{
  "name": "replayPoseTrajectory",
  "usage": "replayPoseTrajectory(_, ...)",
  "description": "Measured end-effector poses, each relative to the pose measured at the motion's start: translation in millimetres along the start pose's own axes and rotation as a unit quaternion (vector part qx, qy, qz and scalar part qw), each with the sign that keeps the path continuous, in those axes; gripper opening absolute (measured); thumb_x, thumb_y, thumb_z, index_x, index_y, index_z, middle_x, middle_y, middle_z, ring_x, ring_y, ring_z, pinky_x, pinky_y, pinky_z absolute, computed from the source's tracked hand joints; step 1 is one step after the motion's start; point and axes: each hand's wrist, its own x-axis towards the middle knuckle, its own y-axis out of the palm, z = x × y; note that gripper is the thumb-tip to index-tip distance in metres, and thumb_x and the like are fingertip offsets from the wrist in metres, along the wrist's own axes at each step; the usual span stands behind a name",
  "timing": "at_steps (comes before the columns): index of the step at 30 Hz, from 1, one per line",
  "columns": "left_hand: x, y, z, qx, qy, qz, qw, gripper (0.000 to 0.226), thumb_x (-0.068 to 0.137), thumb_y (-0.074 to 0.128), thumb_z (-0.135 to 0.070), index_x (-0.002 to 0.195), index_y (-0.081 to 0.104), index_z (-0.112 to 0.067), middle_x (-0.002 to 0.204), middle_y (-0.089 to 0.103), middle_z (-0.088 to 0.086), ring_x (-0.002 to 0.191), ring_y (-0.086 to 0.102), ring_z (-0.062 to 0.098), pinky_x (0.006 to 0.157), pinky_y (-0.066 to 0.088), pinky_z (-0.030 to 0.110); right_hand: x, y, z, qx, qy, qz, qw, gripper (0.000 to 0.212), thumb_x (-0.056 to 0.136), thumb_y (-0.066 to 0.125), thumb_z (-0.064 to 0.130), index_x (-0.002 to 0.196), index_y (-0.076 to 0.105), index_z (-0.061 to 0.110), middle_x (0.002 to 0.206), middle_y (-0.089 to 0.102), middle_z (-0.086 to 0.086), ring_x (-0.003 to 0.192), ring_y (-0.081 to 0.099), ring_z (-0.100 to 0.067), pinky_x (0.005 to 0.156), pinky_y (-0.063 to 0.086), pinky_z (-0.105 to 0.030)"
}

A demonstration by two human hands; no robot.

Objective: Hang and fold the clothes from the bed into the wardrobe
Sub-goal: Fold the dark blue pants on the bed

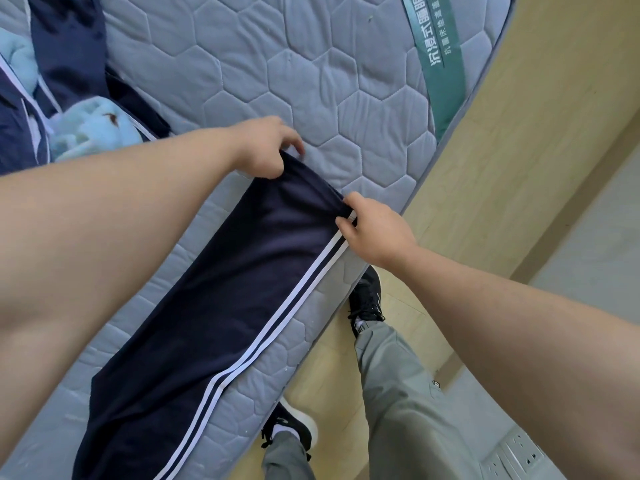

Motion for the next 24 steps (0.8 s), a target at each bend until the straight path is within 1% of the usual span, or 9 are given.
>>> replayPoseTrajectory(2, 1, 11, -2, 0.03, -0.008, -0.005, 1.0, 0.052, 0.079, 0.058, -0.01, 0.128, 0.06, -0.029, 0.127, 0.05, 0.006, 0.117, 0.052, 0.028, 0.102, 0.045, 0.039, 1, 0, 0, -0.002, 0.011, 0.0, 1.0, 0.025, 0.098, 0.043, 0.043, 0.11, 0.05, 0.023, 0.093, 0.056, 0.003, 0.079, 0.049, -0.023, 0.061, 0.037, -0.035)
replayPoseTrajectory(5, 6, 22, -3, 0.022, -0.049, -0.054, 0.997, 0.04, 0.084, 0.06, -0.01, 0.124, 0.061, -0.017, 0.122, 0.058, 0.013, 0.114, 0.054, 0.033, 0.091, 0.045, 0.035, 5, -1, 1, -0.01, 0.03, 0.01, 0.999, 0.021, 0.1, 0.039, 0.042, 0.096, 0.047, 0.023, 0.085, 0.05, 0.005, 0.076, 0.048, -0.024, 0.06, 0.036, -0.035)
replayPoseTrajectory(9, 10, 25, -3, -0.115, -0.147, -0.091, 0.978, 0.011, 0.082, 0.069, -0.01, 0.091, 0.068, -0.016, 0.099, 0.07, 0.011, 0.095, 0.065, 0.029, 0.074, 0.046, 0.028, 9, 1, 3, -0.01, 0.046, 0.018, 0.999, 0.021, 0.1, 0.04, 0.04, 0.092, 0.045, 0.022, 0.083, 0.049, 0.005, 0.077, 0.047, -0.024, 0.061, 0.037, -0.036)
replayPoseTrajectory(11, 11, 31, 2, -0.205, -0.195, -0.102, 0.954, 0.017, 0.083, 0.075, -0.011, 0.097, 0.066, -0.009, 0.105, 0.07, 0.016, 0.092, 0.066, 0.029, 0.08, 0.054, 0.034, 12, 1, 2, 0.007, 0.062, 0.019, 0.998, 0.023, 0.1, 0.042, 0.04, 0.1, 0.05, 0.018, 0.086, 0.051, 0.005, 0.079, 0.048, -0.023, 0.063, 0.038, -0.036)
replayPoseTrajectory(14, 13, 39, 7, -0.311, -0.216, -0.133, 0.916, 0.034, 0.085, 0.073, -0.006, 0.117, 0.064, -0.006, 0.117, 0.066, 0.013, 0.108, 0.064, 0.028, 0.094, 0.053, 0.035, 14, 2, 2, 0.06, 0.087, 0.006, 0.994, 0.022, 0.099, 0.048, 0.038, 0.109, 0.05, 0.018, 0.086, 0.053, 0.006, 0.081, 0.05, -0.023, 0.067, 0.042, -0.036)
replayPoseTrajectory(16, 15, 37, 6, -0.339, -0.189, -0.187, 0.902, 0.029, 0.084, 0.065, 0.003, 0.106, 0.067, -0.015, 0.105, 0.066, 0.005, 0.104, 0.063, 0.023, 0.084, 0.051, 0.027, 15, 4, 5, 0.089, 0.09, -0.026, 0.992, 0.021, 0.098, 0.051, 0.036, 0.11, 0.048, 0.019, 0.083, 0.052, 0.008, 0.081, 0.052, -0.023, 0.066, 0.042, -0.036)
replayPoseTrajectory(18, 16, 32, 2, -0.345, -0.173, -0.232, 0.893, 0.037, 0.081, 0.052, 0.01, 0.096, 0.065, -0.021, 0.098, 0.064, -0.001, 0.097, 0.061, 0.018, 0.076, 0.045, 0.021, 18, 5, 9, 0.093, 0.099, -0.06, 0.989, 0.02, 0.098, 0.052, 0.034, 0.111, 0.046, 0.021, 0.079, 0.048, 0.011, 0.077, 0.05, -0.021, 0.063, 0.037, -0.035)
replayPoseTrajectory(21, 20, 34, -3, -0.325, -0.17, -0.252, 0.896, 0.041, 0.076, 0.044, 0.009, 0.094, 0.065, -0.022, 0.097, 0.065, -0.002, 0.097, 0.063, 0.019, 0.077, 0.045, 0.02, 22, 5, 9, 0.078, 0.114, -0.055, 0.989, 0.02, 0.097, 0.053, 0.029, 0.113, 0.047, 0.019, 0.1, 0.054, 0.003, 0.084, 0.049, -0.023, 0.067, 0.034, -0.034)
replayPoseTrajectory(24, 21, 43, -3, -0.235, -0.187, -0.225, 0.927, 0.032, 0.079, 0.059, -0.001, 0.102, 0.066, -0.022, 0.108, 0.067, 0.003, 0.106, 0.062, 0.025, 0.088, 0.048, 0.028, 24, 4, 7, 0.063, 0.135, -0.008, 0.989, 0.021, 0.097, 0.052, 0.025, 0.115, 0.046, 0.015, 0.12, 0.05, -0.008, 0.09, 0.049, -0.026, 0.071, 0.034, -0.034)
